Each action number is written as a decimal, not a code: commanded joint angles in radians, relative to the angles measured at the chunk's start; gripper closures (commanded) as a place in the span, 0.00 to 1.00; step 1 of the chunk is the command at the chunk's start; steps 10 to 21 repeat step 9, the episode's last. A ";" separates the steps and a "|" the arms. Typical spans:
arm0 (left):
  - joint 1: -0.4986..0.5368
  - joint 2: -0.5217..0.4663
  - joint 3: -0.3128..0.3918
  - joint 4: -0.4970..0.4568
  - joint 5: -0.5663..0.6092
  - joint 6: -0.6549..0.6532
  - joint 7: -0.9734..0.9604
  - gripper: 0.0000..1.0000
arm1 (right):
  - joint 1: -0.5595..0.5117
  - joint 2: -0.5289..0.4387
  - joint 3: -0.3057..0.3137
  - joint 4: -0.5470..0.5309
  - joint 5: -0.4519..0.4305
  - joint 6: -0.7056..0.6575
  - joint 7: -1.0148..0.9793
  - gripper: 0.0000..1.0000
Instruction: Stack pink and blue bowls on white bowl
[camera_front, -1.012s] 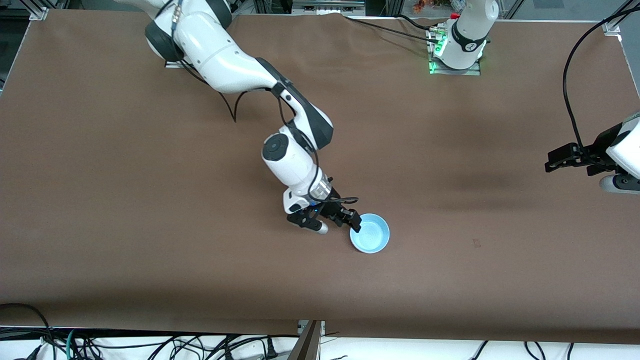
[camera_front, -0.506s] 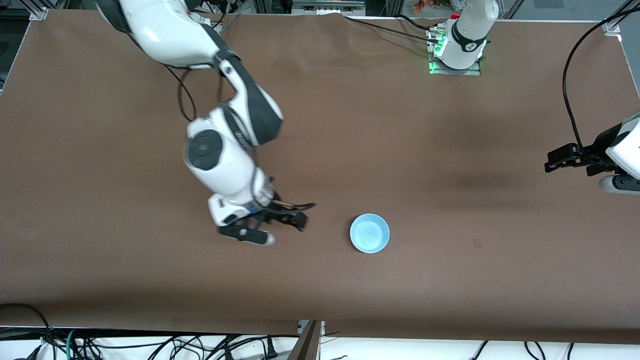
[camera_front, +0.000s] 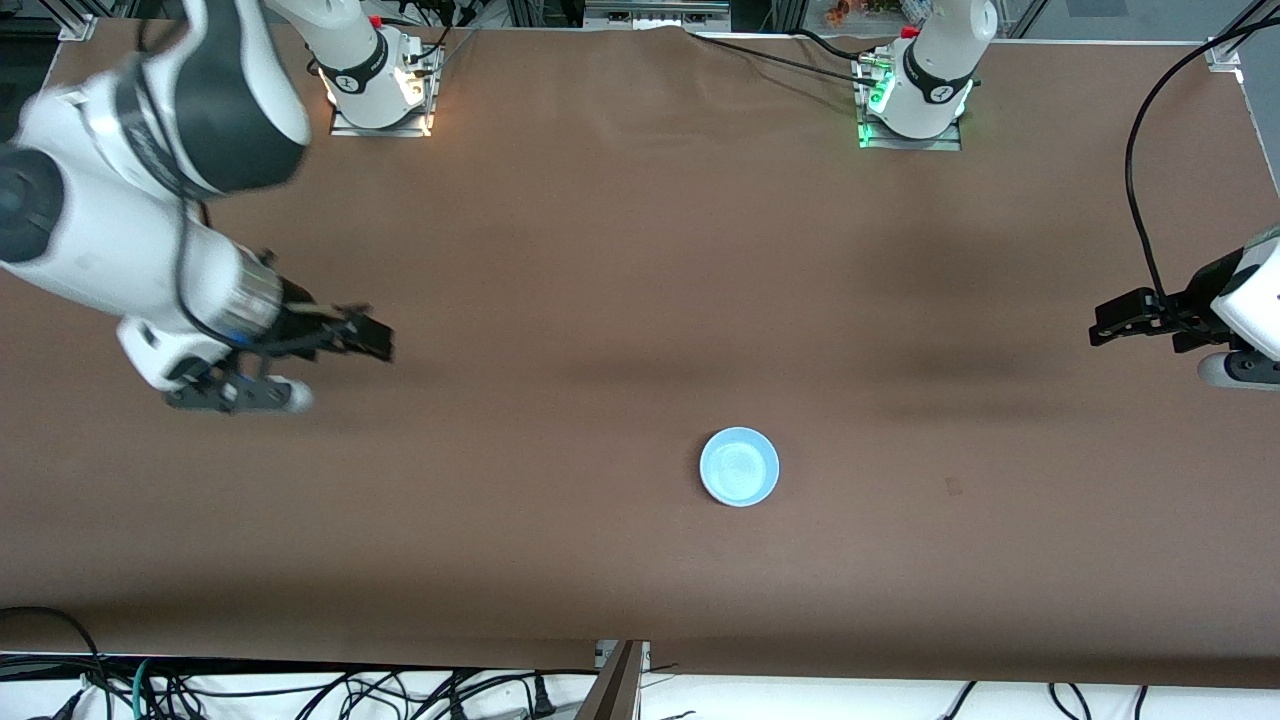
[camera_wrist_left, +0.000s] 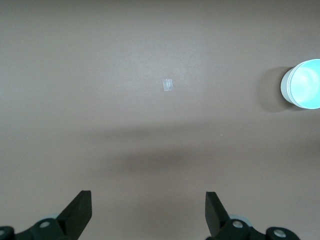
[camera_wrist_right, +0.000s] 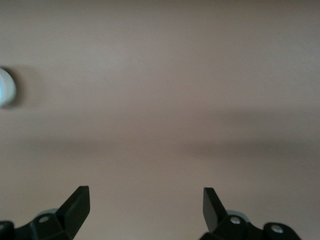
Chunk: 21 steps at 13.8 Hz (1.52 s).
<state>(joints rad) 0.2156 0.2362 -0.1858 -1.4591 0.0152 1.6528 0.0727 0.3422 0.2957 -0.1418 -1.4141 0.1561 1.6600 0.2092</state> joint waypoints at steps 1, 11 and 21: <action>0.007 0.015 -0.004 0.031 -0.006 -0.018 0.013 0.00 | 0.017 -0.217 -0.012 -0.287 -0.071 0.053 -0.059 0.00; 0.008 0.015 -0.004 0.031 -0.006 -0.016 0.013 0.00 | 0.015 -0.251 -0.033 -0.284 -0.122 0.041 -0.158 0.00; 0.008 0.015 -0.004 0.031 -0.006 -0.016 0.013 0.00 | 0.015 -0.251 -0.033 -0.284 -0.122 0.041 -0.158 0.00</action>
